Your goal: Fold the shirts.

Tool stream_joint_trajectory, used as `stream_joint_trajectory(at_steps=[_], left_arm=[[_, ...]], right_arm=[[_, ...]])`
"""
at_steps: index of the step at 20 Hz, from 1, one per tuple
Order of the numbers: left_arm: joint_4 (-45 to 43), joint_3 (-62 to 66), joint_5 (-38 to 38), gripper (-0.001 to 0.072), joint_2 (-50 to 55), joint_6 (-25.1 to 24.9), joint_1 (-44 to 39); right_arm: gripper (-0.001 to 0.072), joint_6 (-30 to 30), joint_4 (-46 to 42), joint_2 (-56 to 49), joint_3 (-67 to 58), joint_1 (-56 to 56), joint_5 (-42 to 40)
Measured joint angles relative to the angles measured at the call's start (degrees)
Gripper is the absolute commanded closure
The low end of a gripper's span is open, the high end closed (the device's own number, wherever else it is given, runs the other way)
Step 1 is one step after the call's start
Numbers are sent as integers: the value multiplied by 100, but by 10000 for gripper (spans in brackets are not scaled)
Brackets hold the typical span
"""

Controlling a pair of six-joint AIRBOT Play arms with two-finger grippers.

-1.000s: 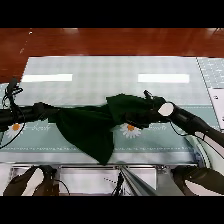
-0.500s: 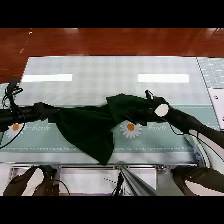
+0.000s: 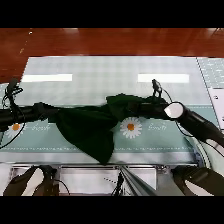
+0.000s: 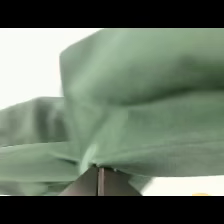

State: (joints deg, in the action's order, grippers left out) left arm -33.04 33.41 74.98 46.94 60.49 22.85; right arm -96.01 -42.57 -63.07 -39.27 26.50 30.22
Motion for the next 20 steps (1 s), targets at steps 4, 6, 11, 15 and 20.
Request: stream_joint_trajectory(at_steps=[4, 6, 11, 15, 20], left_arm=[[52, 238, 13, 687, -68, -55, 0], [297, 623, 20, 687, -149, -72, 0], [914, 2662, -98, 687, -358, -81, 22], [990, 4745, -542, 687, -424, -90, 153], [131, 6614, -1056, 688, -487, 46, 317]], right_arm=[[682, -4, -562, 861, -350, -2, -2], [682, -9, -1036, 1270, -793, -50, 13], [682, -70, -1825, 1947, -2568, -793, -9], [682, -72, -2293, 2107, -4111, -1762, 50], [682, -76, -3585, 2153, -5327, -2903, 1591]])
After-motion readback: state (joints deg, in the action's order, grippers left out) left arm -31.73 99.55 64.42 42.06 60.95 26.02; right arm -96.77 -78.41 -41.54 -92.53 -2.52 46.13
